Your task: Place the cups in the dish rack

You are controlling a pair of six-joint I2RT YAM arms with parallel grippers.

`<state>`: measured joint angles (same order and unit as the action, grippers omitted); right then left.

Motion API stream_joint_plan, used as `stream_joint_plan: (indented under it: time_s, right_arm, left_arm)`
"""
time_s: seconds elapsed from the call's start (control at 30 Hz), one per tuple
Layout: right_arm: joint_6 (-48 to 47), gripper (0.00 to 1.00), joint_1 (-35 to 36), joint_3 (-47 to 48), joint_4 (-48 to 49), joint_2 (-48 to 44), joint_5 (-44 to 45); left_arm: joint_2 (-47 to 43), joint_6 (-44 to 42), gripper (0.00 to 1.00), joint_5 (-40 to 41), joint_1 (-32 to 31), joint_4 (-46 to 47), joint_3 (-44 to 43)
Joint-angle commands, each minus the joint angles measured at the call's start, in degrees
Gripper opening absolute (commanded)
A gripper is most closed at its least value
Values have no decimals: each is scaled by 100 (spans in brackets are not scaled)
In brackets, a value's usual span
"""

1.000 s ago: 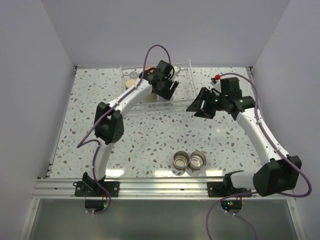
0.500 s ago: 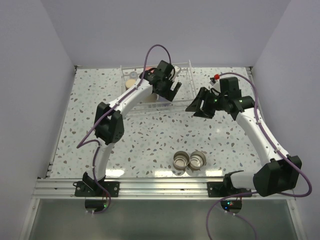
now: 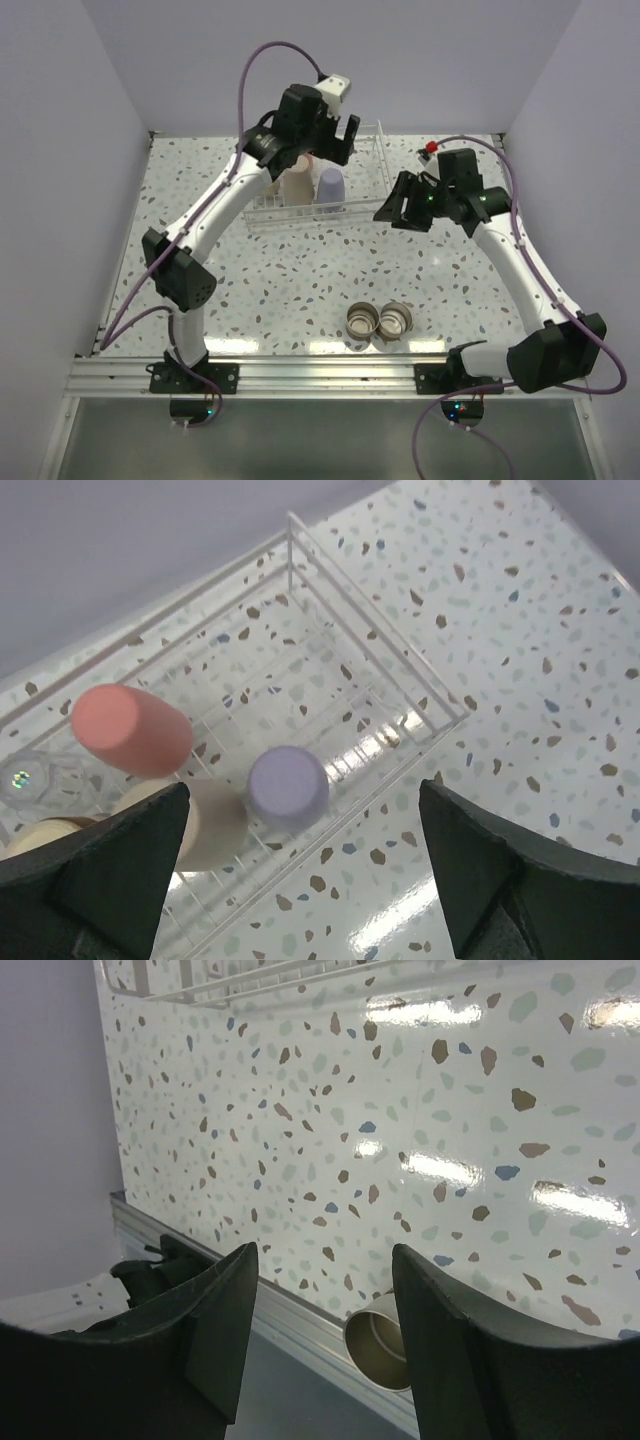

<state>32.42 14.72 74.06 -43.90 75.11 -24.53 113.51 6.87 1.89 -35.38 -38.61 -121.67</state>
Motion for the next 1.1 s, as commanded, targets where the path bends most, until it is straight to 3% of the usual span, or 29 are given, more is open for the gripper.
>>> stream_joint_plan:
  time_s: [0.0,0.1,0.23,0.4,0.53,0.7,0.93,1.07]
  right_arm:
    - [-367,60,145,257,-250,30,203]
    - [-666,62,434,520,-601,179,483]
    - [-1308,68,1329,908,-1190,486,923]
    - [-1388,69,1972,680,-1534,803,1249]
    - [-1213,70,1973,521,-1770,812,1942]
    - [-782,74,1965,1013,-2245,716,3874]
    - [-571,83,1789,1277,-2123,285,3974]
    - [-474,84,1780,1207,-2079,118,3772]
  left_arm:
    - [-812,218,100,4,-13,844,300]
    - [-1331,305,100,83,22,1231,775]
    - [-1797,516,100,13,276,1356,1153]
    - [-2149,675,100,-39,426,1304,1654]
    - [-2508,675,100,-530,400,1067,2189]
    - [-3167,885,96,-698,242,680,3419]
    - [-3749,1088,98,-1664,-582,679,5352]
    - [-3591,1184,99,-1806,-1216,776,5776]
